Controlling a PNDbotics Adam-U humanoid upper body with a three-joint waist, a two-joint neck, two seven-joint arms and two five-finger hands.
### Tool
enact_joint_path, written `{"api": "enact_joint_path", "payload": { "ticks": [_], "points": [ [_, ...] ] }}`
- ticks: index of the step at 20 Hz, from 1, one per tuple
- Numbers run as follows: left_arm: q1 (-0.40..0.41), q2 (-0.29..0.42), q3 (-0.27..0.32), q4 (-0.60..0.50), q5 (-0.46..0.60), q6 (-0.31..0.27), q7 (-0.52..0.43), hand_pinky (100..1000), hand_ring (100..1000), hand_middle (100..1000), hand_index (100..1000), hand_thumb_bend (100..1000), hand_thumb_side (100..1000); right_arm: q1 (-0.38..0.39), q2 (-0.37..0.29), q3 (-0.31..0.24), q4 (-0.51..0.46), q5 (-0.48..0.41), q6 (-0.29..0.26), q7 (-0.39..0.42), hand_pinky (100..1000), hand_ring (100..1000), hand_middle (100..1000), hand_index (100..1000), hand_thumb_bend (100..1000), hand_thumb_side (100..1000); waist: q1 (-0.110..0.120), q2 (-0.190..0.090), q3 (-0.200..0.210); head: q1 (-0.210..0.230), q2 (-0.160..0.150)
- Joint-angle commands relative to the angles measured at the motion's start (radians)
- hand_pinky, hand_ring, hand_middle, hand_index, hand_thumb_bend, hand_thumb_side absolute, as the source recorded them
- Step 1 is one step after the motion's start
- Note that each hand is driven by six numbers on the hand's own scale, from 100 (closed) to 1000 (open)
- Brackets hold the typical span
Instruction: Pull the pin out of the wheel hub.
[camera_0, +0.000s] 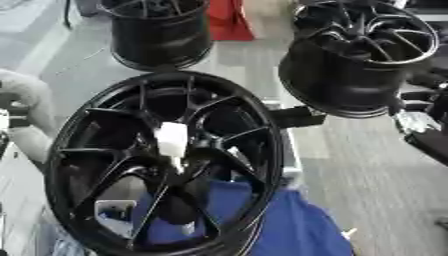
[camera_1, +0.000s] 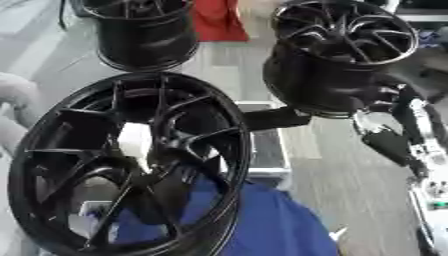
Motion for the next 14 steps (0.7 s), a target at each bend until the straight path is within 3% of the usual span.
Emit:
{"api": "enact_joint_path", "payload": {
  "ticks": [1, 4, 10, 14],
  "points": [
    [-0.009, 0.016, -0.002, -0.018, -0.004, -0.002, -0.003, 609, 643, 663, 858, 131, 626, -0.035, -0.089, 0.016, -0.032, 0.013, 0.0, 0.028, 724, 763, 812, 873, 300, 376, -0.001, -0.011, 0.003, -0.005, -0.009],
    [-0.008, 0.018, -0.005, -0.017, -0.003, -0.002, -0.006, 609, 643, 663, 858, 131, 626, -0.09, -0.188, 0.059, -0.045, 0.018, 0.0, 0.085, 739, 770, 814, 883, 292, 380, -0.002, -0.013, 0.007, -0.009, -0.007],
    [-0.006, 0.02, -0.012, -0.015, -0.003, -0.003, -0.013, 609, 643, 664, 858, 131, 626, -0.285, -0.414, 0.212, -0.075, -0.008, -0.012, 0.27, 768, 786, 819, 903, 281, 371, -0.005, -0.015, 0.022, -0.025, -0.007],
    [-0.005, 0.023, -0.017, -0.015, -0.002, -0.004, -0.018, 609, 643, 663, 858, 131, 626, -0.435, -0.487, 0.325, -0.071, -0.054, -0.017, 0.41, 780, 794, 827, 913, 270, 367, -0.008, -0.014, 0.034, -0.041, -0.006]
  ]
}}
